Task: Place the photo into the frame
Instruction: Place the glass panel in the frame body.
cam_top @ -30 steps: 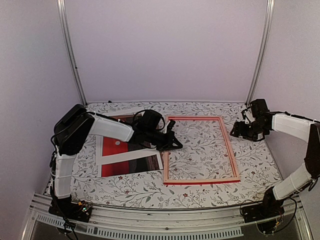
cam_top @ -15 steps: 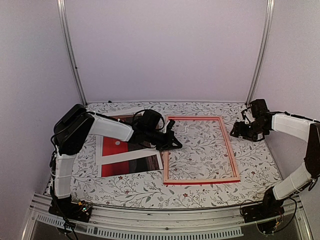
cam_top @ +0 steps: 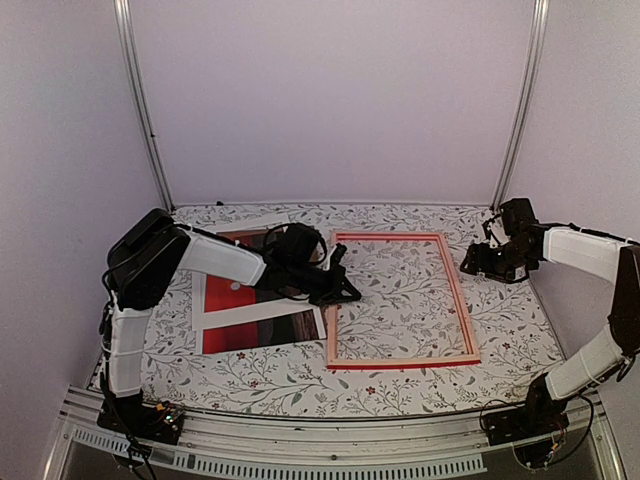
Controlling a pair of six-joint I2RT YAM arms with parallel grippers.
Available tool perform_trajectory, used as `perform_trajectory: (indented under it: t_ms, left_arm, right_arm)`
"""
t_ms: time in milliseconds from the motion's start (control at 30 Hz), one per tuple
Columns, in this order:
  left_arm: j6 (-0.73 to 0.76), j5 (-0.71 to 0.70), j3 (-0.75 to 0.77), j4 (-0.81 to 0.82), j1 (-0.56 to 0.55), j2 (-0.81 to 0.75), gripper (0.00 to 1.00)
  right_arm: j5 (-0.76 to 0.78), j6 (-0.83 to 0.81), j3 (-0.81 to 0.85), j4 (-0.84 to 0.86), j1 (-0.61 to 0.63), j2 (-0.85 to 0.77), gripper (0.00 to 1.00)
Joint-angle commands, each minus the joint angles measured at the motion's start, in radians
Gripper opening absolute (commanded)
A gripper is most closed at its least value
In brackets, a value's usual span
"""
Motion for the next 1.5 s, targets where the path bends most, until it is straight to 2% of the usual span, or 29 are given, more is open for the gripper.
perform_trajectory:
  t_ms: [0,1467]
  left_arm:
    - [-0.002,-0.003,-0.020,0.031,0.012,-0.053,0.00]
    - [-0.035,0.045,-0.047,0.071,-0.003,-0.048,0.00]
  right_arm:
    - [0.001,-0.007,-0.002,0.009,0.007,0.014,0.78]
    - [0.002,-0.005,0.000,0.007,0.016,0.026,0.77]
